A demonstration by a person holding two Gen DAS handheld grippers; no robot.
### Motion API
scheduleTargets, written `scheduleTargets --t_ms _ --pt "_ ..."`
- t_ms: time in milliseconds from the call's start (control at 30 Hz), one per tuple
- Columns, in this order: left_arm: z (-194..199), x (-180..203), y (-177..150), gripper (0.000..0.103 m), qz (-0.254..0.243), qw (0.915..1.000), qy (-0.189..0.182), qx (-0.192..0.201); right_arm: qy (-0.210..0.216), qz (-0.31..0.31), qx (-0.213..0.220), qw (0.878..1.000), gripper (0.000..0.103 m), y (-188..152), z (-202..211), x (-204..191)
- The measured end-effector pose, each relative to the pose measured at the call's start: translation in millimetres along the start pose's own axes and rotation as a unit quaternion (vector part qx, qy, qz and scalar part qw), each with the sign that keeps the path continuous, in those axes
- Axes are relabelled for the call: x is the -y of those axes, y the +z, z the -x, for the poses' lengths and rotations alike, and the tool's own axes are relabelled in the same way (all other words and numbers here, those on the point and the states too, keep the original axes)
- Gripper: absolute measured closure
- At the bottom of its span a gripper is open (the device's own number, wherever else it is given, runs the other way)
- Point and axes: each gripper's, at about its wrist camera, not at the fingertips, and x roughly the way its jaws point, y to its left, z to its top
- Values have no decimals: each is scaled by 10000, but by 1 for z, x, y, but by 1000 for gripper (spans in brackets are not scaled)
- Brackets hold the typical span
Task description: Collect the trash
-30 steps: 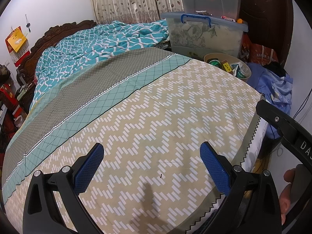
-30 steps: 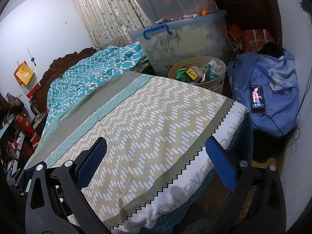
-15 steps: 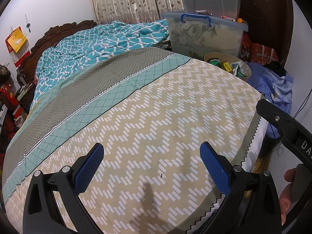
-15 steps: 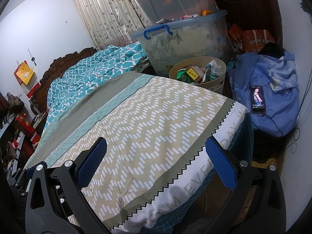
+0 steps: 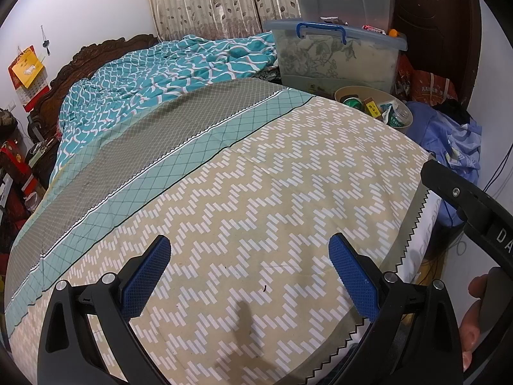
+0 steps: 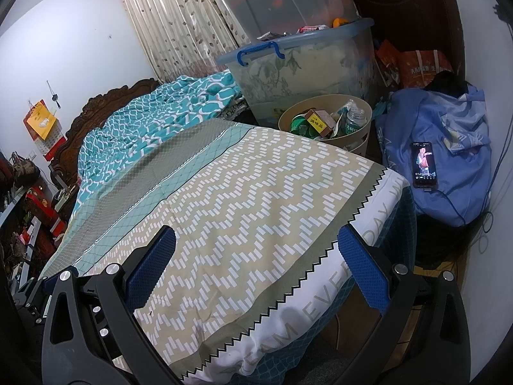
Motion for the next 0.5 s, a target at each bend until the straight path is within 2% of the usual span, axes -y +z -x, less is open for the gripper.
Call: scheduleTargets --t_ms 500 --pt "0 0 -2 8 -6 10000 -4 0 -5 -9 1 10000 3 -1 0 0"
